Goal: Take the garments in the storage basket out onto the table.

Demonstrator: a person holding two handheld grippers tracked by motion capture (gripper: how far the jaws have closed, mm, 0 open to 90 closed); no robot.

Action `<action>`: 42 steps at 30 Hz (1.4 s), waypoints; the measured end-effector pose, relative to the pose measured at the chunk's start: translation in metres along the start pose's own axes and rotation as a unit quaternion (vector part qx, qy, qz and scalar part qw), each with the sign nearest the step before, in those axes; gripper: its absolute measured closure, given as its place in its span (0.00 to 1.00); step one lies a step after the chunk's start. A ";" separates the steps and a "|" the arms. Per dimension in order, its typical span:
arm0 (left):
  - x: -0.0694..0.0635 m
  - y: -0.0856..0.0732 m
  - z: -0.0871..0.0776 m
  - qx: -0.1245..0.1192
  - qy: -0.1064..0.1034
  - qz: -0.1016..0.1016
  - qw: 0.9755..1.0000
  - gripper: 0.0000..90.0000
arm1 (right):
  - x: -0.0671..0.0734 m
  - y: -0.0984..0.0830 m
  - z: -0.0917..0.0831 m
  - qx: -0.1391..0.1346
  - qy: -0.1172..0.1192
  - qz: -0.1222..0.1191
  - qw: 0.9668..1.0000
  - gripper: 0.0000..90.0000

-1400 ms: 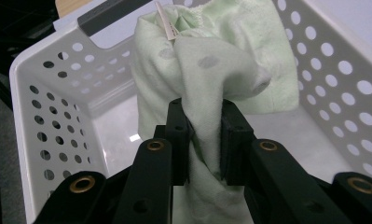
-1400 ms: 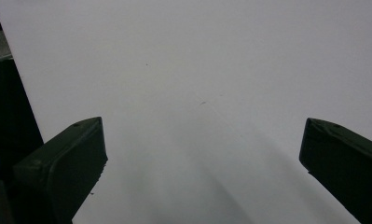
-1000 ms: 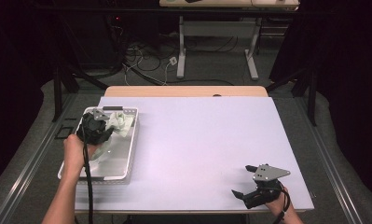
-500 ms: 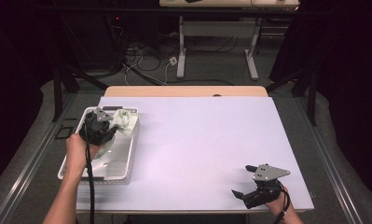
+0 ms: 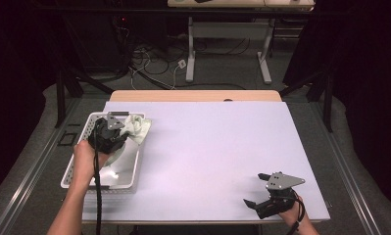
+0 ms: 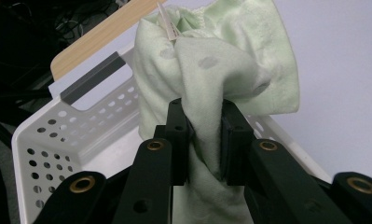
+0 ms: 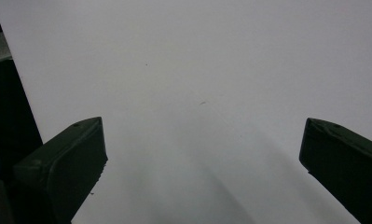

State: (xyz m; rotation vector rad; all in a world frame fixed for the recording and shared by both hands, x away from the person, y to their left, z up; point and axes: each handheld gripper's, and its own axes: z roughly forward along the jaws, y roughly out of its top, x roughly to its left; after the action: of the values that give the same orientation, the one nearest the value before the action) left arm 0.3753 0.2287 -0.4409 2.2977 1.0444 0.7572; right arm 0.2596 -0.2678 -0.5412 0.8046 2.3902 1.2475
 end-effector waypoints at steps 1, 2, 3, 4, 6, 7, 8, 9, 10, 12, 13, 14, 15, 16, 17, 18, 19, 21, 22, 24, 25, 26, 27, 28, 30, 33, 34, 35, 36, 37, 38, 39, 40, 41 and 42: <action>-0.002 0.001 0.000 -0.002 -0.002 0.001 1.000 0.85 | 0.000 0.000 0.000 0.003 0.001 0.000 1.000 0.00; -0.003 0.002 -0.001 -0.004 -0.002 0.004 1.000 0.85 | 0.000 0.000 0.000 0.001 0.001 0.000 1.000 0.00; -0.004 0.003 -0.001 -0.004 -0.001 0.008 1.000 0.85 | 0.000 0.000 0.000 0.000 0.000 -0.001 1.000 0.00; -0.005 0.003 -0.002 -0.007 -0.002 0.007 1.000 0.85 | 0.000 0.000 0.000 0.000 0.000 -0.001 1.000 0.00; -0.007 0.005 -0.003 -0.009 -0.003 0.012 1.000 0.85 | 0.000 0.000 0.000 0.000 0.000 -0.001 1.000 0.00; -0.008 0.006 -0.005 -0.010 -0.005 0.012 1.000 0.85 | 0.000 0.000 0.000 0.003 0.000 -0.001 1.000 0.00; -0.009 0.006 -0.005 -0.012 -0.004 0.015 1.000 0.85 | 0.000 0.000 0.000 0.001 0.000 -0.001 1.000 0.00; -0.009 0.006 -0.005 -0.012 -0.004 0.015 1.000 0.85 | 0.000 0.000 0.000 0.001 0.000 -0.001 1.000 0.00; -0.012 0.008 -0.007 -0.016 -0.005 0.018 1.000 0.85 | 0.000 0.000 0.000 0.001 -0.001 -0.002 1.000 0.00; -0.014 0.011 -0.008 -0.019 -0.005 0.025 0.999 0.85 | 0.000 0.000 0.000 0.001 -0.001 -0.002 1.000 0.00; -0.014 0.011 -0.008 -0.019 -0.005 0.025 0.999 0.85 | 0.000 0.000 0.000 0.001 -0.001 -0.002 1.000 0.00; -0.018 0.013 -0.010 -0.020 -0.008 0.027 0.999 0.85 | 0.000 0.000 0.000 -0.003 -0.002 -0.001 1.000 0.00; -0.019 0.014 -0.011 -0.022 -0.009 0.030 0.999 0.85 | 0.000 0.000 0.000 -0.004 -0.002 -0.001 1.000 0.00; -0.021 0.015 -0.011 -0.022 -0.009 0.032 0.999 0.85 | 0.000 0.000 0.000 -0.004 -0.001 -0.001 1.000 0.00; -0.023 0.016 -0.011 -0.025 -0.008 0.035 0.999 0.85 | 0.000 0.000 0.000 -0.003 -0.002 -0.001 1.000 0.00; -0.023 0.016 -0.011 -0.025 -0.008 0.035 0.999 0.85 | 0.000 0.000 0.000 -0.003 -0.002 -0.001 1.000 0.00; -0.024 0.018 -0.012 -0.023 -0.010 0.037 0.999 0.85 | 0.000 0.000 0.000 -0.003 -0.002 -0.001 1.000 0.00; -0.027 0.020 -0.013 -0.027 -0.012 0.041 0.999 0.85 | 0.000 0.000 0.000 -0.004 -0.001 -0.001 1.000 0.00; -0.028 0.020 -0.013 -0.028 -0.011 0.045 0.999 0.85 | 0.000 0.000 0.000 -0.003 -0.002 -0.001 1.000 0.00; -0.030 0.022 -0.014 -0.023 -0.015 0.048 0.998 0.85 | 0.000 0.000 0.000 -0.003 -0.002 -0.001 1.000 0.00; -0.031 0.023 -0.014 -0.025 -0.015 0.052 0.998 0.85 | 0.000 0.000 0.000 -0.003 -0.002 -0.001 1.000 0.00; -0.031 0.023 -0.014 -0.025 -0.015 0.052 0.998 0.85 | 0.000 0.000 0.000 -0.003 -0.002 -0.001 1.000 0.00; -0.032 0.023 -0.015 -0.027 -0.015 0.052 0.998 0.85 | 0.000 0.000 0.000 -0.004 -0.004 -0.002 1.000 0.00; -0.034 0.025 -0.016 -0.029 -0.019 0.056 0.998 0.85 | 0.000 0.000 0.000 -0.003 -0.003 -0.001 1.000 0.00; -0.036 0.027 -0.016 -0.028 -0.021 0.059 0.998 0.85 | 0.000 0.000 0.000 -0.003 -0.004 -0.002 1.000 0.00; -0.038 0.029 -0.016 -0.028 -0.022 0.063 0.997 0.85 | -0.001 0.000 -0.001 0.003 -0.004 -0.004 1.000 0.00; -0.040 0.031 -0.016 -0.030 -0.026 0.062 0.997 0.85 | -0.001 0.000 -0.001 -0.001 -0.003 -0.003 1.000 0.00; -0.041 0.032 -0.015 -0.031 -0.027 0.061 0.997 0.85 | -0.001 0.000 0.000 -0.004 -0.004 -0.003 1.000 0.00; -0.042 0.034 -0.015 -0.033 -0.029 0.063 0.997 0.85 | -0.001 0.000 0.000 -0.004 -0.004 -0.003 1.000 0.00; -0.042 0.034 -0.015 -0.033 -0.029 0.063 0.997 0.85 | -0.001 0.000 0.000 -0.004 -0.004 -0.003 1.000 0.00; -0.044 0.037 -0.015 -0.037 -0.031 0.063 0.997 0.85 | 0.000 0.000 -0.001 -0.002 -0.005 -0.002 1.000 0.00; -0.044 0.037 -0.015 -0.037 -0.031 0.063 0.997 0.85 | 0.000 0.000 -0.001 -0.002 -0.005 -0.002 1.000 0.00; -0.046 0.040 -0.014 -0.040 -0.034 0.063 0.997 0.85 | 0.000 0.000 -0.001 -0.004 -0.005 -0.002 1.000 0.00; -0.047 0.042 -0.014 -0.038 -0.036 0.065 0.996 0.85 | 0.000 0.000 -0.001 -0.004 -0.005 -0.002 1.000 0.00; -0.047 0.042 -0.014 -0.038 -0.036 0.065 0.996 0.85 | 0.001 -0.001 0.000 -0.011 -0.005 0.000 1.000 0.00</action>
State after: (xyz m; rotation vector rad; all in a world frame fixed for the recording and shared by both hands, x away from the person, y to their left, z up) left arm 0.3614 0.1707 -0.4168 2.3259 0.8260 0.7452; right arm 0.2586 -0.2680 -0.5418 0.8031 2.3647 1.2654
